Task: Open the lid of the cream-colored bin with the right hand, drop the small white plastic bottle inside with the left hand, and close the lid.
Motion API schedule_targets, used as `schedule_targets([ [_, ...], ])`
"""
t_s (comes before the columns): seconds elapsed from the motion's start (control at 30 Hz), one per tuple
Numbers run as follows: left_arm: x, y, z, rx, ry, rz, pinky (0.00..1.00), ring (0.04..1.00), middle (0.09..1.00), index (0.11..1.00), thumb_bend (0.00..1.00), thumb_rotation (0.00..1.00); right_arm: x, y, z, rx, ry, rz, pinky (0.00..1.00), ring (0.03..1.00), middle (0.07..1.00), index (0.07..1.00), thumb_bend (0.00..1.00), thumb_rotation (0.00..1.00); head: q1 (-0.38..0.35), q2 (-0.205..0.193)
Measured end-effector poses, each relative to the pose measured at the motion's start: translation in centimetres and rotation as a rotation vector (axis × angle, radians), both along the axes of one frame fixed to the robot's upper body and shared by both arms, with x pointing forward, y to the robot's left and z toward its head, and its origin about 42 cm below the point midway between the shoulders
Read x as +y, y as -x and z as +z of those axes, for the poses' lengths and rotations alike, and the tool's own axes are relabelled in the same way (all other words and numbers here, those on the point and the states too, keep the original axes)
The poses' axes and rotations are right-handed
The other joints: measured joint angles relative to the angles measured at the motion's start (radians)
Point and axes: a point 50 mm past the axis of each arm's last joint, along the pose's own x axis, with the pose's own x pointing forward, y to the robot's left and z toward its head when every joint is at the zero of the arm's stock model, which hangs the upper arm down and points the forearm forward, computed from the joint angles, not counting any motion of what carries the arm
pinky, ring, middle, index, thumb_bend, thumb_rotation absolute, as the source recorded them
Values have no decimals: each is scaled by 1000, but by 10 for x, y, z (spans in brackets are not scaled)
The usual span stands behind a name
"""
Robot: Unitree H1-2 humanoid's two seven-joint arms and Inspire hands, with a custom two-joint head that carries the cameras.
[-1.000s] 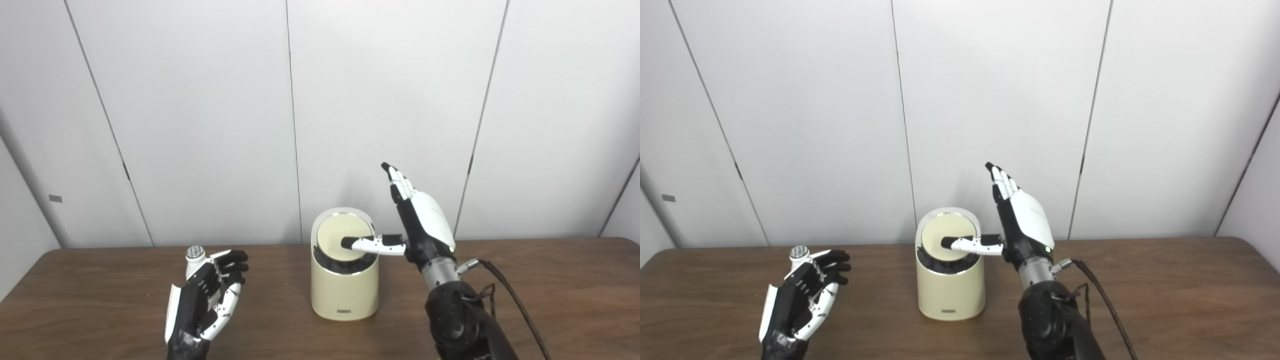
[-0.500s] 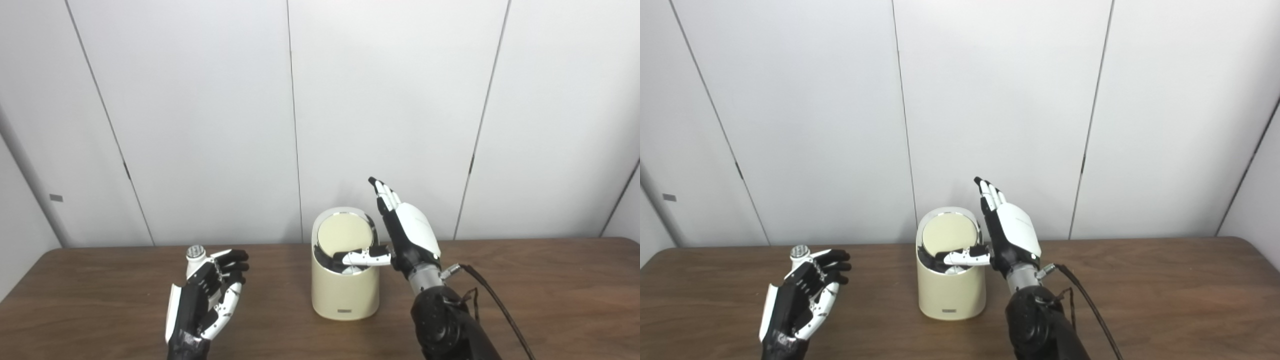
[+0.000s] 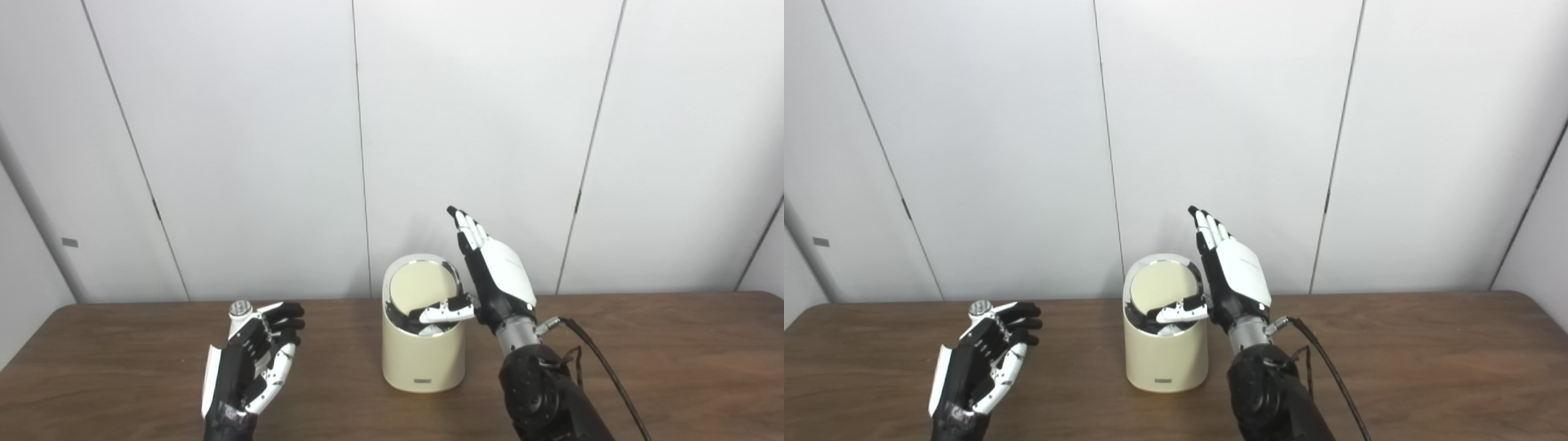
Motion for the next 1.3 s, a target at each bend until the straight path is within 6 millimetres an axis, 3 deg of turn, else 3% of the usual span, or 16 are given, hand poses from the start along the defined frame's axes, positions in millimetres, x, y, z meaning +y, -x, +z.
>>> schedule_targets([
  [0.43,-2,0,0,0,-3,2,557,654,693,674,245,259,-3,-1,-2,34,1,-3,952,1000,1000,1000,852,288,-2,0],
  [0.5,-2,0,0,0,-3,2,557,653,692,674,243,255,-4,-2,-3,66,-18,12,986,1000,1000,1000,960,449,-2,-2],
  [0.6,-2,0,0,0,-3,2,556,652,691,673,241,251,-7,-3,-6,137,-54,50,999,1000,1000,1000,997,631,0,-3],
  [0.77,-2,0,0,0,-4,2,556,651,692,674,241,252,-10,-4,-9,189,-72,95,988,1000,1000,1000,1000,780,-2,-3],
  [1.13,-3,0,0,0,2,1,556,652,692,673,240,253,-16,-5,-10,219,-63,117,978,1000,1000,1000,1000,812,2,-5],
  [1.3,-3,0,0,0,-3,2,555,650,690,673,237,259,-17,-5,-11,235,-63,110,989,1000,1000,1000,976,755,2,-3],
])
